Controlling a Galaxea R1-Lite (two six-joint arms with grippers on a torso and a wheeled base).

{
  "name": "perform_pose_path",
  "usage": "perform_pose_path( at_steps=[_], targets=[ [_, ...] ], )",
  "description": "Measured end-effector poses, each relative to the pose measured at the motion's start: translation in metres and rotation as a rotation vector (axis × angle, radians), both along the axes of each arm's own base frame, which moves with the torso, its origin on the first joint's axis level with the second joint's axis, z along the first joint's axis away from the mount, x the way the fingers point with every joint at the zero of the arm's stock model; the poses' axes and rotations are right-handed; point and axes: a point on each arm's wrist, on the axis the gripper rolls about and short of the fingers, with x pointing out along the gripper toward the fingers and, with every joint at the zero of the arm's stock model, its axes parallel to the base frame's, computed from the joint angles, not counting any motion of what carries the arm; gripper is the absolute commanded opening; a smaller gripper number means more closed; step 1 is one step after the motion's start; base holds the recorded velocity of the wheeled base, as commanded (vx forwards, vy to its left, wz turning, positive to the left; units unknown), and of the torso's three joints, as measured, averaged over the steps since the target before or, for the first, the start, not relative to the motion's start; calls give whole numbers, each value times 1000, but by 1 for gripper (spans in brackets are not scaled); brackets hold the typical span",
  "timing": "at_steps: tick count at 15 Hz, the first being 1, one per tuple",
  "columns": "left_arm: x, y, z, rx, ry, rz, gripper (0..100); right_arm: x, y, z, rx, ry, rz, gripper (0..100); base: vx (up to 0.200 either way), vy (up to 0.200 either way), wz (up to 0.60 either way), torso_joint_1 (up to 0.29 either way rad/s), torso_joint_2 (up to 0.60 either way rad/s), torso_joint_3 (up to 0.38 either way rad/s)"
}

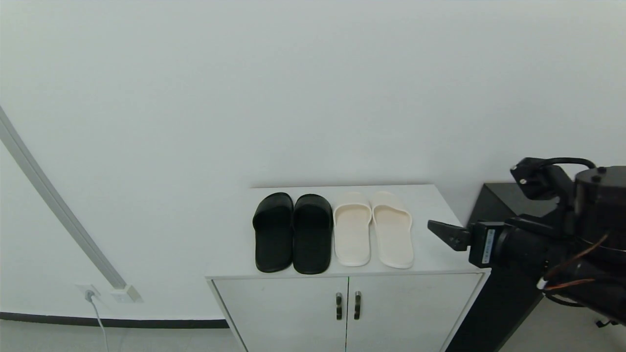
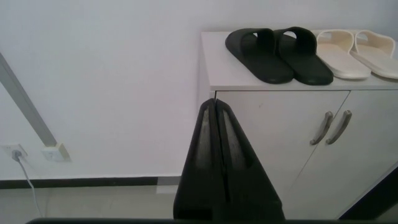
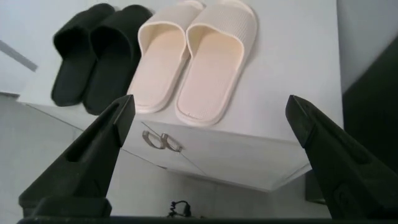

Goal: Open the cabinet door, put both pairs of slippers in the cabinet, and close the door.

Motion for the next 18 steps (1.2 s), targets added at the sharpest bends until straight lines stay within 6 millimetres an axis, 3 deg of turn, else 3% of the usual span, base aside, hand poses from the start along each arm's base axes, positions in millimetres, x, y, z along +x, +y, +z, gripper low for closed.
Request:
perform_pose_path(
  at_steps=[9,18],
  targets=[
    [0,0,0,0,1,5,0,51,78,-31,-84,13,-62,100,0,0,0,0,0,0],
    [0,0,0,0,0,0,0,100,128,-83,-103,-49,-200,100,0,0,0,0,0,0]
  ],
)
